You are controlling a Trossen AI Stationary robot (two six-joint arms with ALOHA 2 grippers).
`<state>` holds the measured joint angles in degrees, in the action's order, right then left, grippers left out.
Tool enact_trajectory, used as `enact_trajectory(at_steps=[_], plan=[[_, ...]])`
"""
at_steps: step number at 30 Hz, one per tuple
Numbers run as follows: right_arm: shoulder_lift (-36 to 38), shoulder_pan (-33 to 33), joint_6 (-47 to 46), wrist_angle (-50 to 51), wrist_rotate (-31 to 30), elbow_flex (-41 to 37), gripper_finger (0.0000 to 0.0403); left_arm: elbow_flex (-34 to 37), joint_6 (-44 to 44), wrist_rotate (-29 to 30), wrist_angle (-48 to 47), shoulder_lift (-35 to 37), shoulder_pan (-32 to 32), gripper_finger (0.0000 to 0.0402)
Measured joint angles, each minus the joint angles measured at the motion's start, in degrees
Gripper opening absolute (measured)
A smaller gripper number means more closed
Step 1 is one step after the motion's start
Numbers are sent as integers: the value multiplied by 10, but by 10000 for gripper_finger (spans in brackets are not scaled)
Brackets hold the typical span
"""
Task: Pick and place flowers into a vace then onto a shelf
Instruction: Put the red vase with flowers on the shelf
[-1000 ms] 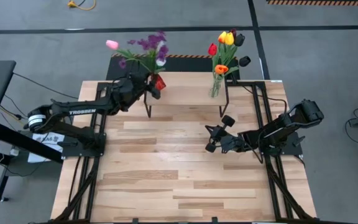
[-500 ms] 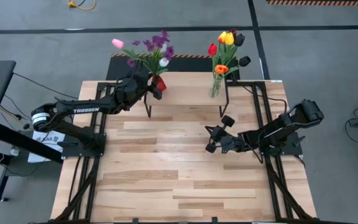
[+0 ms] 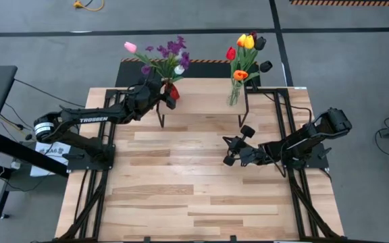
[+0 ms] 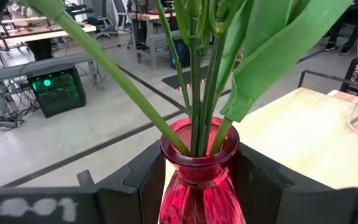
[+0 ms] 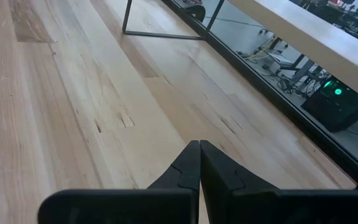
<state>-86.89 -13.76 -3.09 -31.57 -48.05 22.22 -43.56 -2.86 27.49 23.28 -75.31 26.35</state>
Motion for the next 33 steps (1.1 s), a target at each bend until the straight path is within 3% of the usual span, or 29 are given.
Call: enact_trajectory(at_steps=[33], plan=[[0, 0, 0, -1, 0, 0, 0, 0, 17, -44, -19, 1, 0, 152]])
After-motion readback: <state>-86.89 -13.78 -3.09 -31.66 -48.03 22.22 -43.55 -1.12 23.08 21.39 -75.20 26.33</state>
